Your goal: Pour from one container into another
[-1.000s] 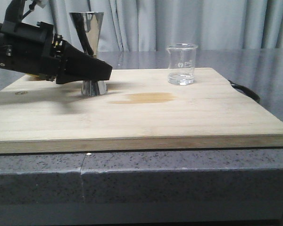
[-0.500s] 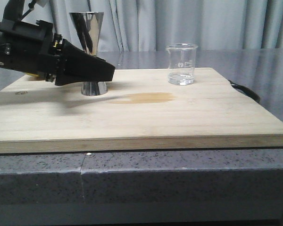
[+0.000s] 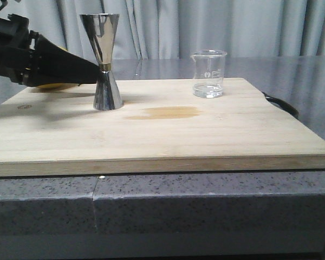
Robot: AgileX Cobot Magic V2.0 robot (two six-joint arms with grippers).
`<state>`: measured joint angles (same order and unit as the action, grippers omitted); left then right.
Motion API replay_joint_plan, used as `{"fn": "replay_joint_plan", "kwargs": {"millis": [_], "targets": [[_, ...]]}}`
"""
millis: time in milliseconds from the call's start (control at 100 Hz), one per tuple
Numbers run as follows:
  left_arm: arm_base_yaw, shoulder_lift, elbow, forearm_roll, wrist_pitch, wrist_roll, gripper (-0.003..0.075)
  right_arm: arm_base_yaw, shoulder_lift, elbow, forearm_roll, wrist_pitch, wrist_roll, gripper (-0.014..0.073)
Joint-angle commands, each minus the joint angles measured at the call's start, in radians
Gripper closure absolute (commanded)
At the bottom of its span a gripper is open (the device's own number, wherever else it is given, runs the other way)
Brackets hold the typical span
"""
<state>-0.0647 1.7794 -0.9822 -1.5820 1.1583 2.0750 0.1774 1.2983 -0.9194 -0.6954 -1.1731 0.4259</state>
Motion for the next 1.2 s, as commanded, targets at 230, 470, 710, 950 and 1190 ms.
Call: {"fn": "replay_joint_plan", "kwargs": {"millis": [230, 470, 710, 950, 1190], "targets": [[0.075, -0.149, -0.019, 0.000, 0.121, -0.145, 0.0215, -0.005, -0.034, -0.029, 0.052, -0.049, -0.004, 0.0021], [0.078, -0.246, -0.019, 0.015, 0.121, -0.226, 0.0289, -0.005, -0.036, -0.029, 0.052, 0.090, -0.004, 0.0024], [0.234, -0.383, -0.019, -0.011, 0.103, -0.332, 0.0294, -0.005, -0.106, -0.029, 0.052, 0.439, -0.004, 0.0024], [0.388, -0.599, -0.019, -0.155, -0.066, -0.336, 0.0295, -0.005, -0.273, -0.029, 0.052, 0.855, -0.098, 0.0024], [0.351, -0.853, 0.000, -0.103, -0.469, -0.337, 0.0300, -0.005, -0.455, -0.013, 0.052, 1.219, -0.098, 0.0024]]}}
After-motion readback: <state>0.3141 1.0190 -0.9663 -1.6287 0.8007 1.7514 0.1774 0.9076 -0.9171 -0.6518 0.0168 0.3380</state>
